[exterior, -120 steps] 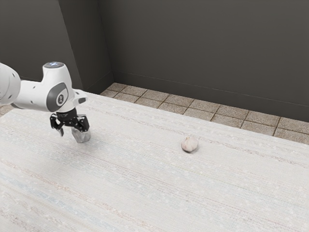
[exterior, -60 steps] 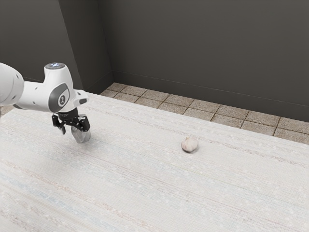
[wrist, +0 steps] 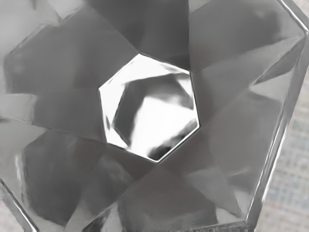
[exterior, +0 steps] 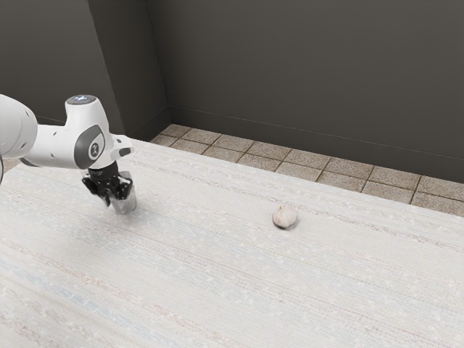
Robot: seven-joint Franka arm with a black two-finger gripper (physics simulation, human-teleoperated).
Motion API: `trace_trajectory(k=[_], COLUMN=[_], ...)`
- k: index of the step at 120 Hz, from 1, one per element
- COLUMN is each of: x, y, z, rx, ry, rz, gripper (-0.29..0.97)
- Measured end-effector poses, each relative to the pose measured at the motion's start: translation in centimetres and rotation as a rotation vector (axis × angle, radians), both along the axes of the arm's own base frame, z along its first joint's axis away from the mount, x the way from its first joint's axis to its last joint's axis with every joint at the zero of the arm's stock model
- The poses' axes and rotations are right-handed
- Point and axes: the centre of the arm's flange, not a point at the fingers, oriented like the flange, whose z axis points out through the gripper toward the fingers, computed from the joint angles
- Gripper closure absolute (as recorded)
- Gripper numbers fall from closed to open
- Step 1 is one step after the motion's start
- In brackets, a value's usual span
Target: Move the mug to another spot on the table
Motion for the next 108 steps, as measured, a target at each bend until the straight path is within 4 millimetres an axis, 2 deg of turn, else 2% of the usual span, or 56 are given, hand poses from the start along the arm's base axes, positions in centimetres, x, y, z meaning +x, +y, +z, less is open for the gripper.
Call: trace_trajectory(k=[30, 46, 80, 108], x=[0.1, 0.5, 2.1, 3.1], y=[-0.1, -0.3, -0.6, -0.6], z=[0.1, 0.9, 3.2, 4.5], rx=[0.008, 0.025, 0.13, 0.181], ry=[-0.004, -0.036, -0.092, -0.212], rz=[-0.007, -0.019, -0.105, -0.143], gripper=[0.61, 0.66, 0.68, 0.68])
